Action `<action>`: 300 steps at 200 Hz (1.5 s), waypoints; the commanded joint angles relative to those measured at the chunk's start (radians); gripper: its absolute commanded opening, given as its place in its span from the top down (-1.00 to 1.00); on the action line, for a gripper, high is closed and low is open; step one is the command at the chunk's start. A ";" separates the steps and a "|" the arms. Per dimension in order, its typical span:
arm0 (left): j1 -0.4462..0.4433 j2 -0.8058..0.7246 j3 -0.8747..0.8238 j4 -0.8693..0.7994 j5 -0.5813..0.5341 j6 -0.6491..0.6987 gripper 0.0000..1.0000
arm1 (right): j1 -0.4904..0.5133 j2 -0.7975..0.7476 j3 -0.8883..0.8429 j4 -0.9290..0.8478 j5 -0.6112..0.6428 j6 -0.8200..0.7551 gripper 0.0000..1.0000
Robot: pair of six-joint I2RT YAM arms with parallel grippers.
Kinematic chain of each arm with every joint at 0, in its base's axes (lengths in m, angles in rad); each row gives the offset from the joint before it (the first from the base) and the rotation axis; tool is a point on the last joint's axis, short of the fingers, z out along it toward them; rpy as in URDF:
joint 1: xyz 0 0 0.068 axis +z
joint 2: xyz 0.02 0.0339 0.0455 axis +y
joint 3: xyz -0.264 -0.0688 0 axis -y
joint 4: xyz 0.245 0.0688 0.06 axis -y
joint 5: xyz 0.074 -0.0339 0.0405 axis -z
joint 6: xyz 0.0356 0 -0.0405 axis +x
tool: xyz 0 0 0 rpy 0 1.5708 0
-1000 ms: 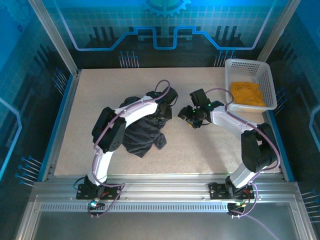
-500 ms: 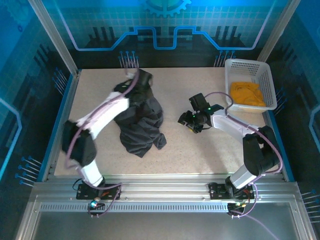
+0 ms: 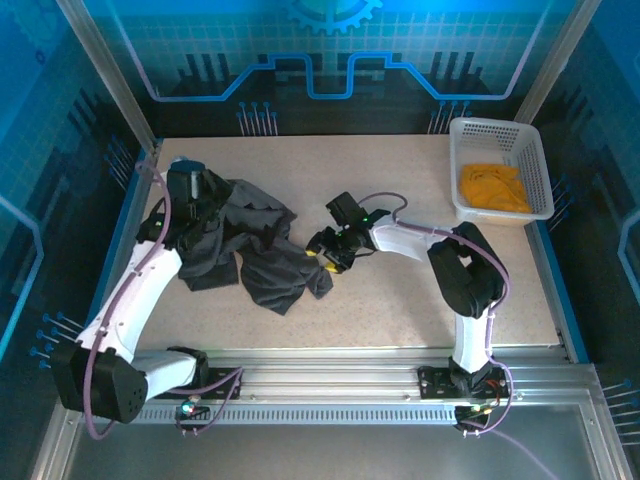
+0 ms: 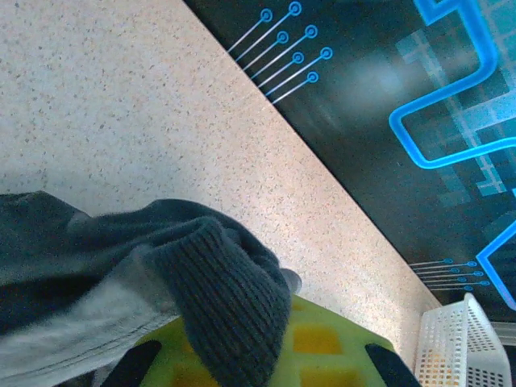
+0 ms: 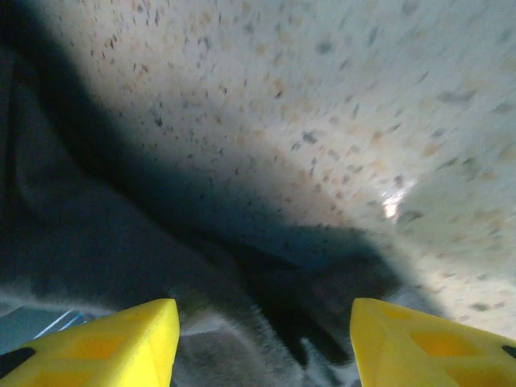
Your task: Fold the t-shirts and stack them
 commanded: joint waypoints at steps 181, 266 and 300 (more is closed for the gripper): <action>0.071 0.051 0.202 0.153 0.272 -0.030 1.00 | -0.106 -0.123 0.427 -0.386 0.446 -0.456 1.00; 0.082 -0.116 0.227 0.304 0.284 -0.051 1.00 | -0.215 -0.450 0.553 -0.419 0.574 -0.791 1.00; 0.082 -0.239 0.182 0.290 0.267 -0.044 1.00 | -0.256 -0.689 0.408 -0.344 0.637 -0.802 1.00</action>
